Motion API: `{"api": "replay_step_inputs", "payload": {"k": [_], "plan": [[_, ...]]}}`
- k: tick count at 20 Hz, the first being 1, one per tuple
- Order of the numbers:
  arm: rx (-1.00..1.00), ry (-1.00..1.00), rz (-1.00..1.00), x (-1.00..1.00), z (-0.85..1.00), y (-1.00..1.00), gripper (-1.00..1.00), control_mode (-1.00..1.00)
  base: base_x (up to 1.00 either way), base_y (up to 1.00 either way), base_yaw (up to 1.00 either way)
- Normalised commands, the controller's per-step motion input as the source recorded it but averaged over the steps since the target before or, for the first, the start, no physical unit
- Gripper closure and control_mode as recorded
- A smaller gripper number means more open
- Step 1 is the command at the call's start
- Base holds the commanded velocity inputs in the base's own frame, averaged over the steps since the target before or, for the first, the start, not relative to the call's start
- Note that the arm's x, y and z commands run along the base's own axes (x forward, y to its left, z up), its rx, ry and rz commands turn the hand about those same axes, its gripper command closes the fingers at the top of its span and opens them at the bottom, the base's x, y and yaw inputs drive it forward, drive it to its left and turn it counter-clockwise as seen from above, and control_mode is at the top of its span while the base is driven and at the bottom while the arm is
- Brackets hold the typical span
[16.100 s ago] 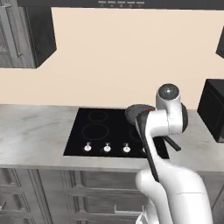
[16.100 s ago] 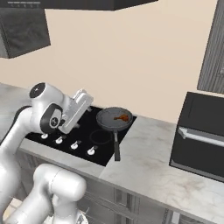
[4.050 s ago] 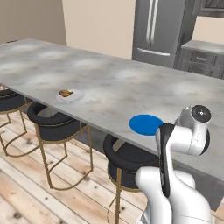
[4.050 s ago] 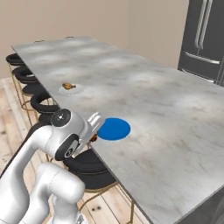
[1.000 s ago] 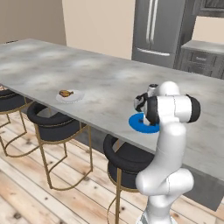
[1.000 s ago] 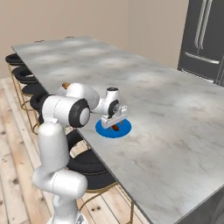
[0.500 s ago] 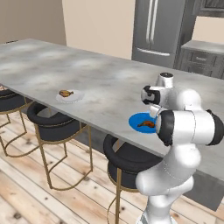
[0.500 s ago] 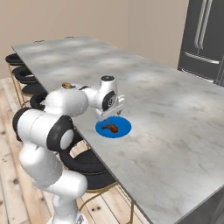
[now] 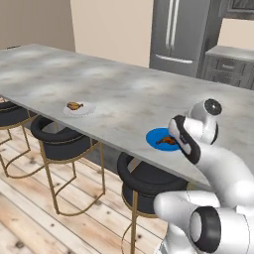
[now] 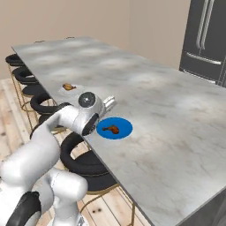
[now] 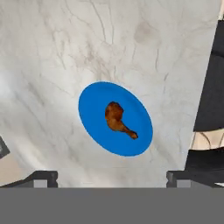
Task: Take the chicken drumsticks from the pan and place one on each plate on the dining counter.
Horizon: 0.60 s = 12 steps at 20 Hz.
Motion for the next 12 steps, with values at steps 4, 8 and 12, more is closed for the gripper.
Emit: {"api": "replay_step_inputs", "payload": {"k": [4,8,12], "plan": [[0.0,-0.64,0.0,-1.0,0.0,0.25,-1.0,-1.0,0.0,0.0,0.0],[-0.02,-0.44,0.0,-1.0,0.0,0.26,-1.0,-1.0,0.0,0.0,0.0],[-0.08,-0.14,0.0,-1.0,-0.01,0.32,-1.0,-1.0,0.0,0.0,0.0]]}}
